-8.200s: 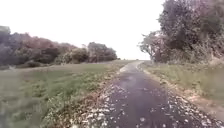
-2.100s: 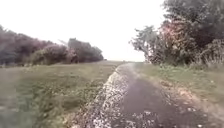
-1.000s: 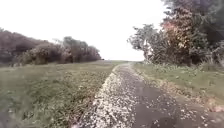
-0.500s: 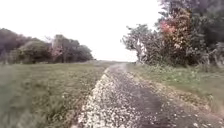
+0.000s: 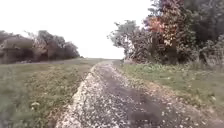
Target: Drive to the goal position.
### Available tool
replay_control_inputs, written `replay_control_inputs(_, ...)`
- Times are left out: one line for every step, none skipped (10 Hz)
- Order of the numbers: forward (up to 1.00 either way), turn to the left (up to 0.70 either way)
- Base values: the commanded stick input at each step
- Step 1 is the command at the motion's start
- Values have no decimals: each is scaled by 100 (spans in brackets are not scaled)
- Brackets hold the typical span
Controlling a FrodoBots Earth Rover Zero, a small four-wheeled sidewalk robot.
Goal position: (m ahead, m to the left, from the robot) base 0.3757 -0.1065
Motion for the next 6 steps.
replay_control_inputs(85, 0)
replay_control_inputs(85, 0)
replay_control_inputs(85, 0)
replay_control_inputs(85, 0)
replay_control_inputs(85, 0)
replay_control_inputs(85, 0)
